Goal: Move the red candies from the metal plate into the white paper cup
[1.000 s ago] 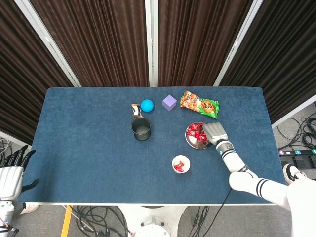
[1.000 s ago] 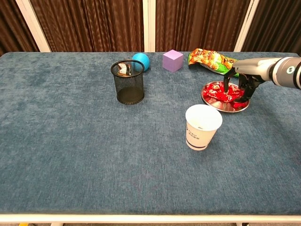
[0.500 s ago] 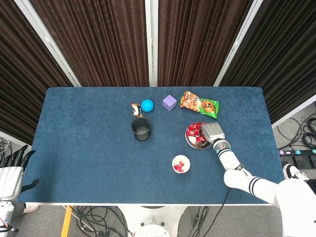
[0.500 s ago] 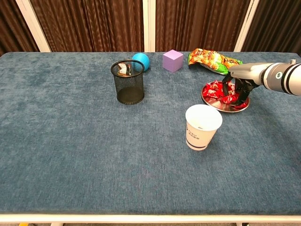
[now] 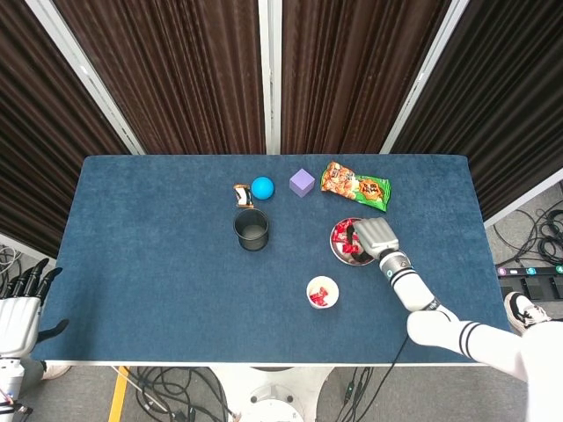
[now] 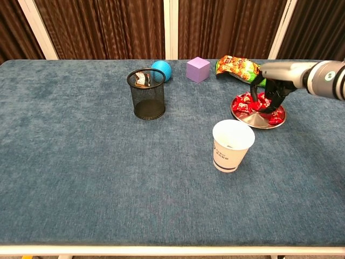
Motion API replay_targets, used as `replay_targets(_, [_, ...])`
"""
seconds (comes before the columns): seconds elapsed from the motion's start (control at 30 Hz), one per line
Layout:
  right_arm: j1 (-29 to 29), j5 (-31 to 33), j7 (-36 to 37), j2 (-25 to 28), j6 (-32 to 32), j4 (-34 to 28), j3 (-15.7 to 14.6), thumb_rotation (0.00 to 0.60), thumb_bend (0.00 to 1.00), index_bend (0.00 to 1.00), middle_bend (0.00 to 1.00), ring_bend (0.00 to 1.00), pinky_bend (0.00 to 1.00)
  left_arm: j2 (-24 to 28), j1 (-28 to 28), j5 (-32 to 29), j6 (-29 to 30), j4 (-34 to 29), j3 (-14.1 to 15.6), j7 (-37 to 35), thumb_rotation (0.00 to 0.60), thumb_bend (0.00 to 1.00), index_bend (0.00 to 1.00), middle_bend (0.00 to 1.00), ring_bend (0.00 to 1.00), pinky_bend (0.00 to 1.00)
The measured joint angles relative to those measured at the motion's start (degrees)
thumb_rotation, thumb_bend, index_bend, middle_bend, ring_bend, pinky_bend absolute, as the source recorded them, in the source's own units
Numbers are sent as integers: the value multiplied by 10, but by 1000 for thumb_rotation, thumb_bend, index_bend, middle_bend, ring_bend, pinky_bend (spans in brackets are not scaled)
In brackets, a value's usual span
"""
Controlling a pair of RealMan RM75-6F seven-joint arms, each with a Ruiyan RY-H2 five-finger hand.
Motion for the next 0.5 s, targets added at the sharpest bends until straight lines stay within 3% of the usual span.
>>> replay_targets(0.23, [-28,-136,73,95,24,-175,13,600,373,610,958,925,1000,1,-2,1,1,-7,-1,11,600,1,214,161,141,194])
replay_targets(0.33, [-34,-187,101,119,20,-210,8,600,373,595,958,925,1000,2,-1,2,3,-10,-1,13,600,1,214,161,140,194])
replay_targets(0.5, [-34,-219,113,115,4,-217,-9,600,372,576,958,924,1000,4,2,-1,2,-11,1,13,600,1,214,161,140,194])
